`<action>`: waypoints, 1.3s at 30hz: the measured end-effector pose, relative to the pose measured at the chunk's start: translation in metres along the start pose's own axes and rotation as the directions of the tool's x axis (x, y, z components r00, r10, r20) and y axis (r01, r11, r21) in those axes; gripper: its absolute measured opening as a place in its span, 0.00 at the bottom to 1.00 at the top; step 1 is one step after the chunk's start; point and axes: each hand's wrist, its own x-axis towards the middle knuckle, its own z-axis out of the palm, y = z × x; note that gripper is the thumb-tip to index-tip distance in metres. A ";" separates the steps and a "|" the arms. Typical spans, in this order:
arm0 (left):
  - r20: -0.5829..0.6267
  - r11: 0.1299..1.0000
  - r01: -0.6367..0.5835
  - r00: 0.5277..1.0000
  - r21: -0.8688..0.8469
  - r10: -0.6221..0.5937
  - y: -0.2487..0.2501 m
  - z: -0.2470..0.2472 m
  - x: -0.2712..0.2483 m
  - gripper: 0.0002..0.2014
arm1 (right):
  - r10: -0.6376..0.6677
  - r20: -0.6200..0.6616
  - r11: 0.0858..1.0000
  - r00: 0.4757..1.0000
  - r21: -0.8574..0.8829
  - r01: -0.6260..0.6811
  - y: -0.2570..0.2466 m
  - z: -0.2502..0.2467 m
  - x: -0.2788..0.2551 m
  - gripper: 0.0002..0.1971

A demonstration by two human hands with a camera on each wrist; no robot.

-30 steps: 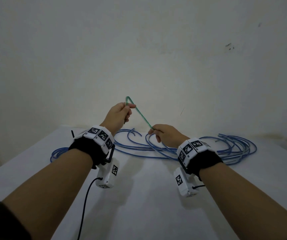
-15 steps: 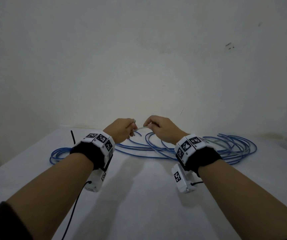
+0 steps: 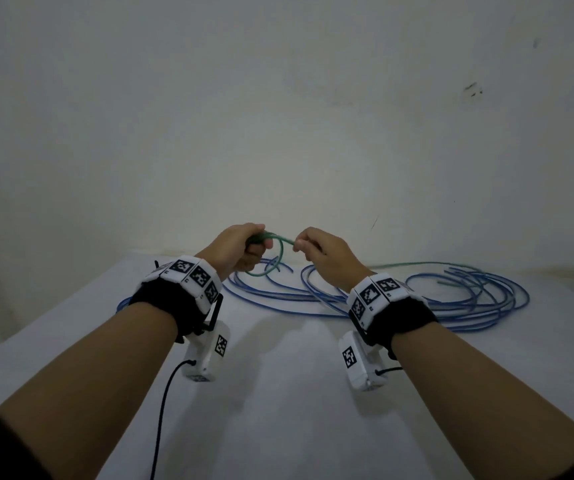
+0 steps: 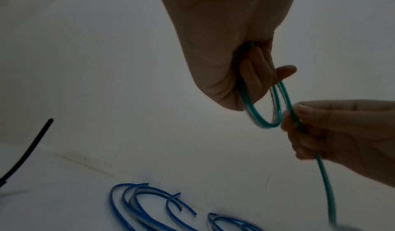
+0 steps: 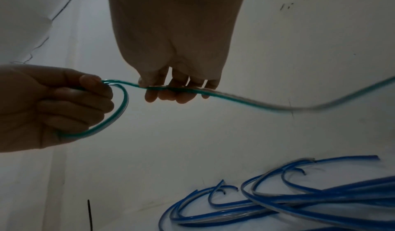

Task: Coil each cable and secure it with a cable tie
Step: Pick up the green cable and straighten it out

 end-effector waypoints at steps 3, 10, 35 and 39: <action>-0.037 0.974 -0.018 0.999 -0.225 0.010 0.002 -0.003 -0.002 0.17 | 0.038 0.014 0.994 0.999 0.102 -0.039 -0.005 0.004 -0.003 0.12; -0.124 0.836 -0.124 0.990 -0.534 0.068 0.007 -0.009 -0.008 0.17 | 0.125 -0.175 0.992 0.977 0.048 -0.118 0.016 0.012 -0.006 0.06; -0.047 0.583 -0.142 0.954 0.800 0.297 -0.025 0.006 0.003 0.07 | -0.193 0.019 0.934 0.981 -0.302 0.190 -0.019 0.008 -0.014 0.06; -0.097 0.621 -0.052 0.974 0.782 0.204 -0.024 -0.006 0.002 0.13 | -0.194 -0.014 0.952 0.981 -0.246 0.184 -0.004 -0.001 -0.015 0.06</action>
